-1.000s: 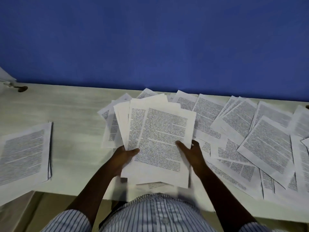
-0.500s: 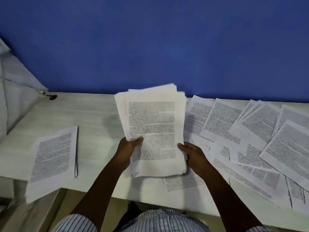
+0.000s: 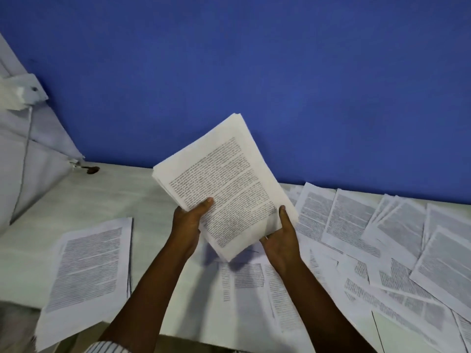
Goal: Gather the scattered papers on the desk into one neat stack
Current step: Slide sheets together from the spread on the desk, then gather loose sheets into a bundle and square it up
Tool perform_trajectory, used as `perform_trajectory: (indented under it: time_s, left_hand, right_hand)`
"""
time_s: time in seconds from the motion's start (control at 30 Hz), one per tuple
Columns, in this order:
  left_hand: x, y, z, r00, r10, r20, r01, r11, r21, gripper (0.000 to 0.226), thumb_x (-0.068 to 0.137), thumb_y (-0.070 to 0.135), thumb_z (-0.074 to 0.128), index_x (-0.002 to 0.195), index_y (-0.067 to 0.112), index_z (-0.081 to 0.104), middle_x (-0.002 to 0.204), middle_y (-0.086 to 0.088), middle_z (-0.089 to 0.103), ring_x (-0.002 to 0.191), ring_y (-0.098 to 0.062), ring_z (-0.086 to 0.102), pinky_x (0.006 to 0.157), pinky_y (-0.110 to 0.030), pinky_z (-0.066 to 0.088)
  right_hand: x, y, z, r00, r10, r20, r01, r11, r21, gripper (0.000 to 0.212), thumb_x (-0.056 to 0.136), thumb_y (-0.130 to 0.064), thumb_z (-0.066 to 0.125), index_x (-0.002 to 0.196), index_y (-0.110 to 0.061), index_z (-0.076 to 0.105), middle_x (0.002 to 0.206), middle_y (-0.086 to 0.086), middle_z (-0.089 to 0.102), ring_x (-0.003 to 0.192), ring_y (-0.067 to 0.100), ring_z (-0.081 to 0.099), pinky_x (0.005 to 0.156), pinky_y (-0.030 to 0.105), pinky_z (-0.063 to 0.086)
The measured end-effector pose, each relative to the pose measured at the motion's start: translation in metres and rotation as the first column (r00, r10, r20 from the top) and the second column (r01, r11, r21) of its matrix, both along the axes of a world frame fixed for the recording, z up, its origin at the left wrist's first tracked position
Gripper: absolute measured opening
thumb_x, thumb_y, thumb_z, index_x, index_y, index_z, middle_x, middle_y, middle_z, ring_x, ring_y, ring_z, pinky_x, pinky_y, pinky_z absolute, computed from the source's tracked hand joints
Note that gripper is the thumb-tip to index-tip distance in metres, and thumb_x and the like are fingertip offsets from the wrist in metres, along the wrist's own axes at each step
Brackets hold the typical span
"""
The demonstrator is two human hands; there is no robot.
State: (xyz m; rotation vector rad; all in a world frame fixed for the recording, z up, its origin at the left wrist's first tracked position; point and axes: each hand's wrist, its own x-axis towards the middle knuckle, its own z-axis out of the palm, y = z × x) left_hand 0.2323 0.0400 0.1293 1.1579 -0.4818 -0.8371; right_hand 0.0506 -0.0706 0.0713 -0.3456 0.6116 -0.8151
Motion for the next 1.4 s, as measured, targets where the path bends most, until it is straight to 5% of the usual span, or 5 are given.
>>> perform_trajectory:
  time_s: [0.2,0.37,0.73,1.07,1.4]
  left_hand:
    - [0.090,0.052,0.003,0.990,-0.049,-0.129,0.048,0.999,-0.014,0.056,0.075,0.003,0.072,0.130,0.005,0.061,0.127,-0.014,0.066,0.115,-0.034,0.063,0.097,-0.045,0.051]
    - [0.143,0.093,0.002,0.983,-0.081,-0.166,0.095,0.992,0.083,0.043,0.071,0.006,0.066,0.114,0.001,0.067,0.109,-0.013,0.070,0.099,-0.032,0.065,0.083,-0.037,0.056]
    - [0.180,0.179,-0.042,0.983,-0.181,-0.041,0.184,0.916,0.357,0.038,0.091,0.002,0.064,0.129,0.005,0.061,0.126,-0.008,0.067,0.107,-0.016,0.067,0.086,-0.019,0.055]
    - [0.202,0.246,-0.074,0.961,0.203,0.188,-0.266,0.867,0.421,0.030,0.097,0.014,0.062,0.126,0.020,0.063,0.114,0.008,0.067,0.096,-0.005,0.064,0.080,-0.017,0.049]
    - [0.247,0.299,-0.105,0.940,0.218,0.261,-0.334,0.730,0.596,0.040,0.097,0.003,0.052,0.136,0.012,0.054,0.131,-0.009,0.063,0.117,-0.029,0.061,0.104,-0.044,0.047]
  right_hand:
    - [0.039,0.025,0.012,0.901,0.051,-0.432,-0.166,0.958,-0.232,0.034,0.087,-0.015,0.071,0.120,-0.010,0.066,0.121,0.016,0.069,0.106,0.031,0.067,0.089,0.046,0.056]
    - [0.078,0.067,0.044,0.649,0.333,-0.684,-0.666,0.683,-0.299,0.029,0.086,-0.017,0.073,0.115,-0.016,0.069,0.111,0.005,0.075,0.097,0.023,0.073,0.085,0.035,0.059]
    - [0.168,0.152,0.003,0.758,0.113,-0.642,-0.399,0.859,-0.321,0.024,0.092,-0.025,0.068,0.116,-0.028,0.065,0.107,-0.009,0.073,0.098,0.012,0.070,0.086,0.028,0.054]
    - [0.215,0.213,-0.027,0.323,0.269,-0.907,-0.838,0.526,-0.143,0.030,0.102,-0.028,0.044,0.132,-0.021,0.045,0.113,0.007,0.066,0.064,0.024,0.072,0.045,0.026,0.048]
    - [0.268,0.247,-0.045,0.286,0.475,-0.832,-0.880,0.474,-0.032,0.035,0.095,0.001,0.038,0.123,-0.007,0.057,0.090,0.017,0.071,0.063,0.024,0.067,0.050,0.030,0.054]
